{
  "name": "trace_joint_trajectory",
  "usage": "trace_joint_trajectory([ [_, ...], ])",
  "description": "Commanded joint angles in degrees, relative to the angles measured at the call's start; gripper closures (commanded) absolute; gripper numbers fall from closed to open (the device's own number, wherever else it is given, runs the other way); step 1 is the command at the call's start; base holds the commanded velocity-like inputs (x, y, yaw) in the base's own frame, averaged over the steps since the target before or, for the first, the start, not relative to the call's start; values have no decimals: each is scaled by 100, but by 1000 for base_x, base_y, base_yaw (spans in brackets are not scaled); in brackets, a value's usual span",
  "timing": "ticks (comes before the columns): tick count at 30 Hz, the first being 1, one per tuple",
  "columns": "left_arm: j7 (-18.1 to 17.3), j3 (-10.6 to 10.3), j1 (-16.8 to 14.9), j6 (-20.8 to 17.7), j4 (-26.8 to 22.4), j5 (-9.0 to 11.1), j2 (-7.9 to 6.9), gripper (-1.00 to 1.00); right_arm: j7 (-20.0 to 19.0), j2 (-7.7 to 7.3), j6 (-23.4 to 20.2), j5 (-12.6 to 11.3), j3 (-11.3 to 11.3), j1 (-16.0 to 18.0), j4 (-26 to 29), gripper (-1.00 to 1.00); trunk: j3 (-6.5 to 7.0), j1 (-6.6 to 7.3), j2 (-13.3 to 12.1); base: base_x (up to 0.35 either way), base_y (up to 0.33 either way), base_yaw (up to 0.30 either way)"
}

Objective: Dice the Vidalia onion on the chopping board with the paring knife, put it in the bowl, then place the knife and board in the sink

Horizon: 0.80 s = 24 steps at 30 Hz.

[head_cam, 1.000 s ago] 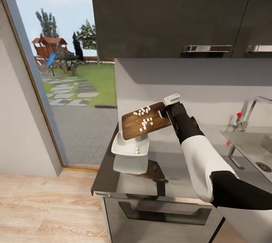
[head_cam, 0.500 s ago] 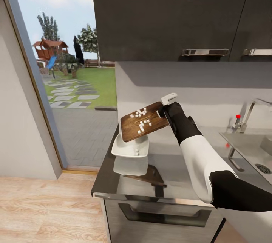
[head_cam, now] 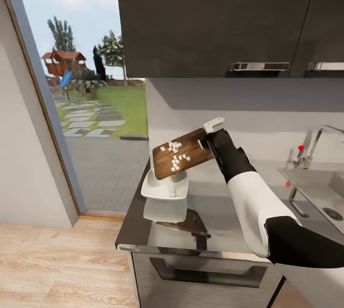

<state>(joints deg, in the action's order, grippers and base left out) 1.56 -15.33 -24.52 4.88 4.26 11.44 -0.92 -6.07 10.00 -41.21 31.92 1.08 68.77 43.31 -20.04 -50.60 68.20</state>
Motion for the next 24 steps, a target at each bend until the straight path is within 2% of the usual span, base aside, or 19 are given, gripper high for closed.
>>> trace_joint_trajectory([
  [1, 2, -49, -9, 39, 22, 51, 4, -100, -54, 0, 6, 58, 1, 4, 9, 100, -7, 0, 4, 0, 0, 0],
  [24, 2, -49, -9, 39, 22, 51, 4, -100, -57, 0, 94, 68, -2, -3, 12, 100, -7, 0, 4, 0, 0, 0],
])
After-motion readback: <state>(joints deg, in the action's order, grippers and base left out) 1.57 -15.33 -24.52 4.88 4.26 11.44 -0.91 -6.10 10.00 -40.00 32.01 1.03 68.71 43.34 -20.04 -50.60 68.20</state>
